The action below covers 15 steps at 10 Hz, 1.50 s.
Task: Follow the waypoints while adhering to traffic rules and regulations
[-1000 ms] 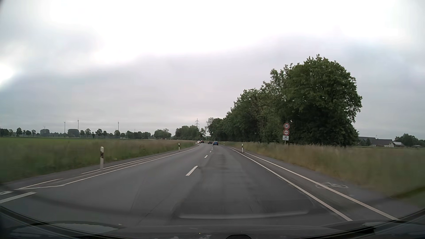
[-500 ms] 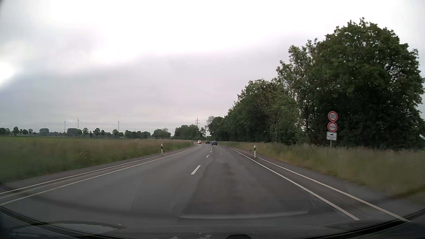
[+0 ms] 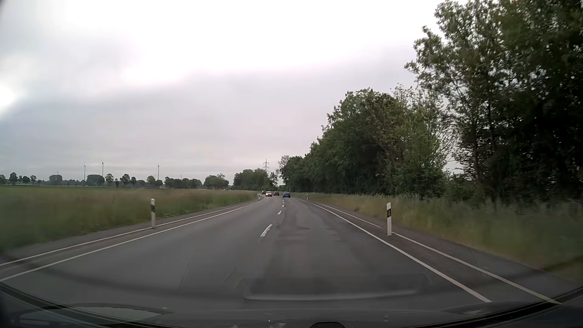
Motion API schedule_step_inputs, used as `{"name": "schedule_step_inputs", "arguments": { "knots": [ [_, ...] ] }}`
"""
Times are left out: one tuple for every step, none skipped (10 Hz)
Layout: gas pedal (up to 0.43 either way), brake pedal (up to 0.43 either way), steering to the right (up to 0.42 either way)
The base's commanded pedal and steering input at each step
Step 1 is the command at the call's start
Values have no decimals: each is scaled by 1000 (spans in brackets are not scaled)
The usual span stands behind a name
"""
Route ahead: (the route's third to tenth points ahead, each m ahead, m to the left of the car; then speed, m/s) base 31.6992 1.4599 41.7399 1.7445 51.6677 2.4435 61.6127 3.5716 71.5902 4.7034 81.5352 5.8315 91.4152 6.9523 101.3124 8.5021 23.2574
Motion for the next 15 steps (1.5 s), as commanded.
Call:
{"name": "schedule_step_inputs", "arguments": {
  "knots": [
    [260,0,-1],
    [260,0,-1],
    [260,0,-1],
    [260,0,-1],
    [260,0,-2],
    [260,0,-4],
    [260,0,-4],
    [260,0,-4],
    [260,0,-7],
    [260,0,-8],
    [260,0,-8],
    [260,0,-8],
    [260,0,-8],
    [260,0,-8],
    [260,0,-8]
  ]
}}
